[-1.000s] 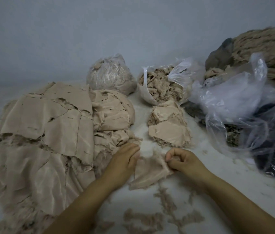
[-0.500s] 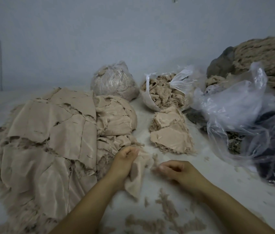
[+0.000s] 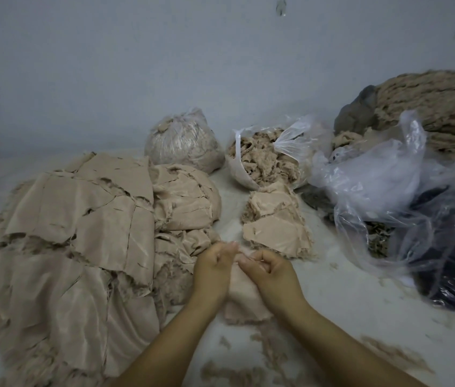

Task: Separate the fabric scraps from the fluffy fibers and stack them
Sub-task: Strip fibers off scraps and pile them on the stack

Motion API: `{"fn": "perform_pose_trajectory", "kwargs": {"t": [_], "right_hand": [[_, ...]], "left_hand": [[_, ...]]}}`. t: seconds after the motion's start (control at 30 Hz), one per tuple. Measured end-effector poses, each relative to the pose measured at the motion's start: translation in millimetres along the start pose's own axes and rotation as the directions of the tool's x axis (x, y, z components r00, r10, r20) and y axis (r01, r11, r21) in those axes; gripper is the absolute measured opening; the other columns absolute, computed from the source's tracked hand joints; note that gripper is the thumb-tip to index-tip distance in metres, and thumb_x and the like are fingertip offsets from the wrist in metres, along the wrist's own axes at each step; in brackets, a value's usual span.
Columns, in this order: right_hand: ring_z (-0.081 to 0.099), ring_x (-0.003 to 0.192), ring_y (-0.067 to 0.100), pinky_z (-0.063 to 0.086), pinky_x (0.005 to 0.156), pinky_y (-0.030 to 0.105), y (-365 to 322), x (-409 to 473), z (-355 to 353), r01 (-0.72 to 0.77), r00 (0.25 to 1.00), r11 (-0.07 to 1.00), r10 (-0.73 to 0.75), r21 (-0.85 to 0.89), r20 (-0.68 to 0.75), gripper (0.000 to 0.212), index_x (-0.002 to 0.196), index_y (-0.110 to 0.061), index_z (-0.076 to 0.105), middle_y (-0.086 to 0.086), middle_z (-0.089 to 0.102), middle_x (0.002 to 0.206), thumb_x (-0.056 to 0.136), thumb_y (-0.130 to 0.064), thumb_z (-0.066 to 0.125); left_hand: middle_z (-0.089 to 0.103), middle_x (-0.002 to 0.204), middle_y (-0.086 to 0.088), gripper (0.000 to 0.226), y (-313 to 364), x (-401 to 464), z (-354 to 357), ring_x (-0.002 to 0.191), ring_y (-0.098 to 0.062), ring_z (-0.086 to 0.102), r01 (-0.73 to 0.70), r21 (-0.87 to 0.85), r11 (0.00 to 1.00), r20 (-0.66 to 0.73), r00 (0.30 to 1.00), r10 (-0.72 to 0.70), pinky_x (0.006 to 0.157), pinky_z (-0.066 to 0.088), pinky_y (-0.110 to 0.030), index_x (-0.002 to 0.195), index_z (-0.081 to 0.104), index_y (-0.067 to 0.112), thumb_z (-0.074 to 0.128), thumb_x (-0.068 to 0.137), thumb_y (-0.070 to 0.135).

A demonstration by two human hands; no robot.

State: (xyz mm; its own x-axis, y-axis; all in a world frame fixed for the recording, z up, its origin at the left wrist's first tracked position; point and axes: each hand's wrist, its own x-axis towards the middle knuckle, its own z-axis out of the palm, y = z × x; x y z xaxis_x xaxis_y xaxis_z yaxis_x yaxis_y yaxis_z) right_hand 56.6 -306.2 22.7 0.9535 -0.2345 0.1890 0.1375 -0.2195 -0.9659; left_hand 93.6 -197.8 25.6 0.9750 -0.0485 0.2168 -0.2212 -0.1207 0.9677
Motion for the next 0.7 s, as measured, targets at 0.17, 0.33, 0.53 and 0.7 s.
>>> {"fn": "perform_pose_trajectory", "kwargs": {"t": [0.17,0.33,0.53,0.7], "right_hand": [[0.046,0.051,-0.003,0.036,0.053,0.014,-1.0,3.4,-17.1,0.021,0.999,0.998,-0.023,-0.059,-0.027,0.024,0.063,-0.02,0.059,-0.016,0.053,0.05,0.083,-0.021,0.072],[0.042,0.051,0.001,0.035,0.054,0.018,-9.1,10.7,-25.5,0.0,0.979,0.998,0.013,-0.064,0.201,0.027,0.063,-0.011,0.058,-0.012,0.048,0.053,0.087,-0.018,0.068],[0.042,0.05,0.003,0.033,0.049,0.016,-6.6,16.6,-27.0,-0.087,0.989,0.995,0.091,-0.041,0.119,0.038,0.06,-0.012,0.054,-0.009,0.049,0.053,0.092,-0.032,0.06],[0.033,0.04,0.008,0.028,0.039,0.016,8.3,22.7,-42.3,-0.228,0.946,0.973,0.229,0.029,-0.229,0.037,0.066,-0.009,0.054,-0.005,0.039,0.045,0.094,-0.033,0.057]], "left_hand": [[0.058,0.06,-0.002,0.036,-13.7,11.0,-15.8,0.061,-0.021,0.054,0.027,0.145,0.989,-0.243,0.97,0.009,0.062,0.044,-0.029,0.066,0.06,0.014,0.049,0.097,0.027],[0.059,0.075,0.005,0.026,2.4,8.0,-17.5,0.066,-0.005,0.057,-0.003,0.024,1.0,0.162,0.987,-0.001,0.065,0.045,-0.018,0.082,0.062,0.015,0.052,0.089,0.038],[0.064,0.078,-0.006,0.024,1.6,3.5,-9.5,0.073,-0.019,0.058,0.114,-0.137,0.984,0.159,0.983,-0.091,0.067,0.047,-0.028,0.089,0.064,-0.001,0.059,0.091,0.022],[0.074,0.077,0.007,0.012,6.2,12.7,-14.6,0.071,-0.004,0.068,0.132,-0.284,0.95,0.008,0.991,-0.135,0.061,0.052,-0.017,0.093,0.066,0.019,0.055,0.093,0.024]]}}
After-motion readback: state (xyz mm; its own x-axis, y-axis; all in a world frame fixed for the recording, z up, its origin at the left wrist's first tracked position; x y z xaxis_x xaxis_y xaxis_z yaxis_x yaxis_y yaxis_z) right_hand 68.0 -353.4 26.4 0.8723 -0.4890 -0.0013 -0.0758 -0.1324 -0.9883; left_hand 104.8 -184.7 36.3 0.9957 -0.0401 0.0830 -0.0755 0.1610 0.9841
